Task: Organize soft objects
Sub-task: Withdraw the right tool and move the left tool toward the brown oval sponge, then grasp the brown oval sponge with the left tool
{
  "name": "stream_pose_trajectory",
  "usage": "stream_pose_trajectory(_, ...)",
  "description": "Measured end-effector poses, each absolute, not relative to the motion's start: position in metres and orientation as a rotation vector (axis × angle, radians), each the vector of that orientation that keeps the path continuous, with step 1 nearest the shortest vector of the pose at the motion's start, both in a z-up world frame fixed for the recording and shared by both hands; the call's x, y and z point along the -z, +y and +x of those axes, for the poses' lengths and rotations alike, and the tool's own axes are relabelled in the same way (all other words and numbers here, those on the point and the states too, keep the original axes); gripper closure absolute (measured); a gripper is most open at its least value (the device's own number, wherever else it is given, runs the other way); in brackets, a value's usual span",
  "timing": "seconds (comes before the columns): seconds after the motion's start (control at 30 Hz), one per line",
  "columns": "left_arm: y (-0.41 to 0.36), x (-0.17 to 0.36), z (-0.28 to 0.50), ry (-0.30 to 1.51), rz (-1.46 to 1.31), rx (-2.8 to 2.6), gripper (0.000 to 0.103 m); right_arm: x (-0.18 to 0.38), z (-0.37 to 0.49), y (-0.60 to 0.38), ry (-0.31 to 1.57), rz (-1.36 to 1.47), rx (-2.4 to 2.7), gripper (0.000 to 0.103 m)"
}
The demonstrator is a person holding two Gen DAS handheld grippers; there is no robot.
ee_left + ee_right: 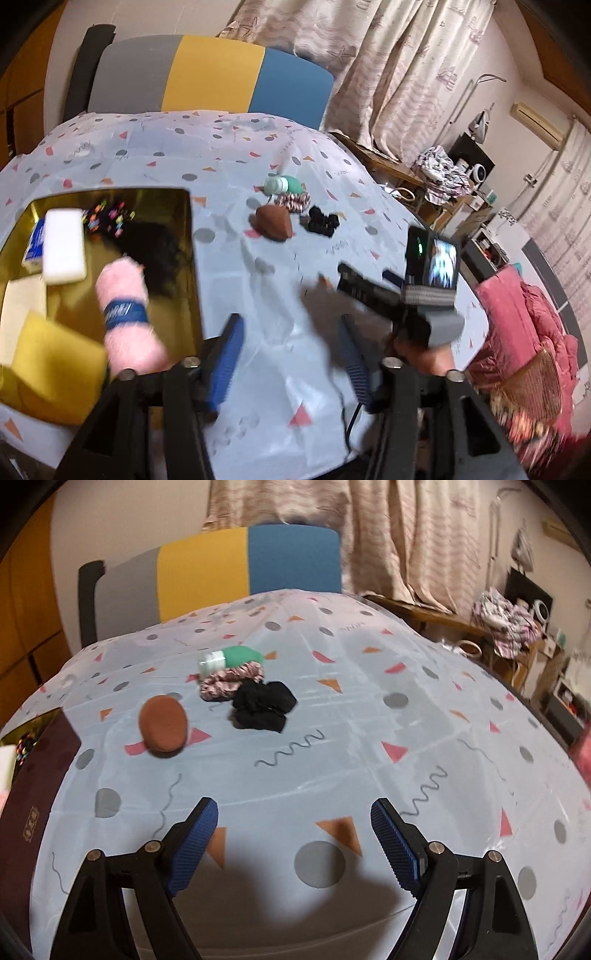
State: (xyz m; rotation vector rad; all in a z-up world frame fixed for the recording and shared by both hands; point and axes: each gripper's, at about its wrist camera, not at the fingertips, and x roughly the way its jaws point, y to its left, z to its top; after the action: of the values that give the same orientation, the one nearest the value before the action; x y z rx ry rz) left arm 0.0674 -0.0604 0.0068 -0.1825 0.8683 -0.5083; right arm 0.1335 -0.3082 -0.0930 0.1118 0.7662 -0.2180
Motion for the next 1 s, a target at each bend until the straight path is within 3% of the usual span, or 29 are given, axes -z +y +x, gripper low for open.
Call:
stream_pose_trajectory(0.37,-0.127,-0.006,0.139,0.909,-0.127,0.455,0.042,0.105,0.134,-0.314,0.784,0.161,0.203,0.017)
stream_pose_trajectory(1.0,-0.187,0.055,0.248,1.002,-0.091,0.317,0.04,0.113,0.131,-0.331,0.769,0.269,0.206,0.017)
